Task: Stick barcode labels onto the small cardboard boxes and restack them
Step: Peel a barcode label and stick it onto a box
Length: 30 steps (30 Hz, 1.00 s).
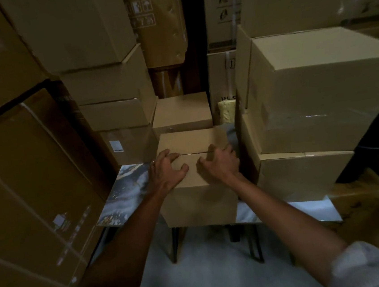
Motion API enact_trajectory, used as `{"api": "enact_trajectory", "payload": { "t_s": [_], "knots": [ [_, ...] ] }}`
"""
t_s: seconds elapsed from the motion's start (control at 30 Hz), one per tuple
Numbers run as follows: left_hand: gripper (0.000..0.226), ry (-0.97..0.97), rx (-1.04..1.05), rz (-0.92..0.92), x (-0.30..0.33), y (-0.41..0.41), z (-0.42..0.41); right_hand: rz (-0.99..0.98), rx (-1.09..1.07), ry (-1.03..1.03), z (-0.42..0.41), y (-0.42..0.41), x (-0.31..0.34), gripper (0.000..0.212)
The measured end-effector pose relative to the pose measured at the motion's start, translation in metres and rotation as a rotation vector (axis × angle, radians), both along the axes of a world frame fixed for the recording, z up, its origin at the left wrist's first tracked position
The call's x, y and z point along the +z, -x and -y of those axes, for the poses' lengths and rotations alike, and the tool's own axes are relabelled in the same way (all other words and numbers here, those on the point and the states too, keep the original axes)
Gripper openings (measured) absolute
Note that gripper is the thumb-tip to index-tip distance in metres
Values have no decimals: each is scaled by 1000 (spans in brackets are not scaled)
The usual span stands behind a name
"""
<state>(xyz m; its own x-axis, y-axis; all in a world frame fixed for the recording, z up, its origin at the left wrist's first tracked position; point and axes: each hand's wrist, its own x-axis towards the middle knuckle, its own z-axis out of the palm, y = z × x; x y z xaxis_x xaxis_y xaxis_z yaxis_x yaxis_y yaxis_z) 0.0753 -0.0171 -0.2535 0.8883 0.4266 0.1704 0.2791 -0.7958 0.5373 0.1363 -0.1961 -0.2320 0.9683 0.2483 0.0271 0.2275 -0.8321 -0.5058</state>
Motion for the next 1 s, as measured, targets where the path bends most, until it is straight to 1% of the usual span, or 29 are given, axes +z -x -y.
{"api": "enact_trajectory", "payload": {
  "t_s": [0.13,0.17,0.23,0.3,0.33,0.4,0.47,0.5,0.53,0.57,0.67,0.7,0.83,0.93,1.0],
  "knots": [
    [57,-85,-70,75,2,-10,-22,82,121,175,5,-9,8,47],
    [57,-123,-75,98,3,-13,-25,83,139,213,5,-13,10,46],
    [58,-228,-64,81,5,-17,-18,46,157,279,6,-21,16,44],
    [61,-353,-67,37,7,-15,14,34,149,342,9,-33,25,43],
    [64,-380,-94,25,8,-11,38,44,124,370,10,-40,30,42],
    [78,-356,-195,-16,7,1,87,56,82,394,11,-51,40,43],
    [101,-341,-255,-138,-1,8,117,43,146,332,8,-63,40,42],
    [107,-374,-253,-192,-6,8,122,31,217,266,6,-68,37,39],
    [107,-415,-243,-218,-12,8,123,25,294,195,6,-71,33,37],
    [102,-450,-235,-212,-16,8,121,24,357,139,6,-73,28,34],
    [84,-467,-249,-36,-25,9,107,64,446,22,9,-76,10,20],
    [80,-464,-261,12,-27,9,102,79,463,-9,10,-77,3,22],
    [75,-459,-313,80,-29,13,88,88,506,-9,13,-76,-16,47],
    [71,-457,-361,131,-31,16,78,111,499,6,15,-71,-20,47],
    [70,-449,-409,170,-32,18,67,155,487,5,17,-64,-23,53]
  ]
}}
